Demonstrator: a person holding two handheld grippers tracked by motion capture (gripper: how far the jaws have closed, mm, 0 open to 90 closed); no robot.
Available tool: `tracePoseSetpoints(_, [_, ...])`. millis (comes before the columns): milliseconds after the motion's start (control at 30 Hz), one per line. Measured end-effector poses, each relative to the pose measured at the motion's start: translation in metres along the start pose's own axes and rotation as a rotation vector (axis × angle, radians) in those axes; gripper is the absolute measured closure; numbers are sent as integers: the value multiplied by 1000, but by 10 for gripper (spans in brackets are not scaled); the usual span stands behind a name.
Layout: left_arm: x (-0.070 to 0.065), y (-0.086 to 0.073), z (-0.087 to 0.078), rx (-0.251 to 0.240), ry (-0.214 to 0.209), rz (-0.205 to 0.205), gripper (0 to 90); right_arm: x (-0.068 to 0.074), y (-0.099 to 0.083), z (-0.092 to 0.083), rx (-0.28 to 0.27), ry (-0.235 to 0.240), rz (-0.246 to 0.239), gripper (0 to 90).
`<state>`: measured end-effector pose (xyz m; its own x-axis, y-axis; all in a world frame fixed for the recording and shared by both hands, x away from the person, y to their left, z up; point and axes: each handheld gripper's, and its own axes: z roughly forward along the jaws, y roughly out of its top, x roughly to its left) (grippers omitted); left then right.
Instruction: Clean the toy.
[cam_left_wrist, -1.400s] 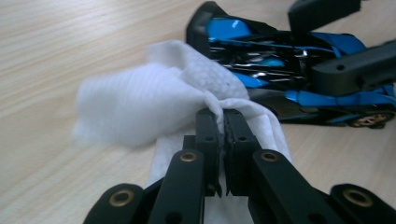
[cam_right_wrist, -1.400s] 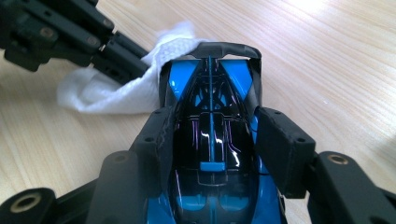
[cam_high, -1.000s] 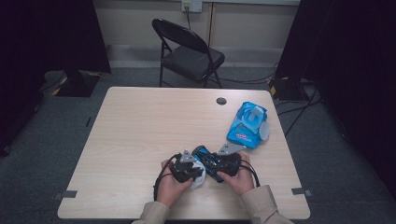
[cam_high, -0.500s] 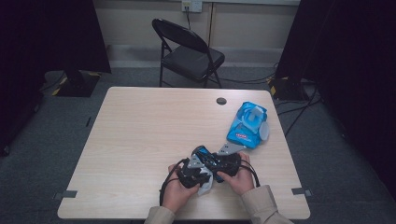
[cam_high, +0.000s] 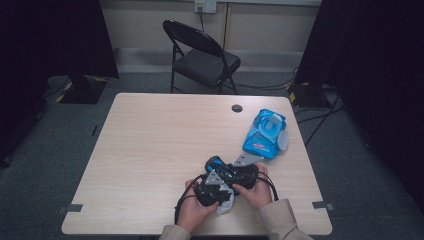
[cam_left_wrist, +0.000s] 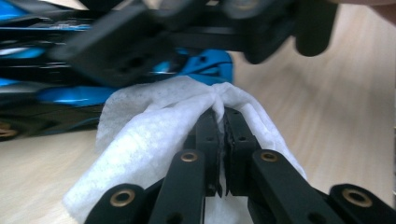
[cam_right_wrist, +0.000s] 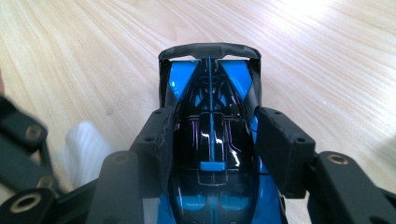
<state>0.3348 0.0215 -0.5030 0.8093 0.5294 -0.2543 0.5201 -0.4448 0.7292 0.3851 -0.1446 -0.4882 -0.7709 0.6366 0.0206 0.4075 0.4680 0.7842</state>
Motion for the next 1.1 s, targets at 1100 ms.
tracePoseSetpoints(1100, [-16,24,-24,-31,-78,82,863,-10,-7,-19,-48,25,98,355])
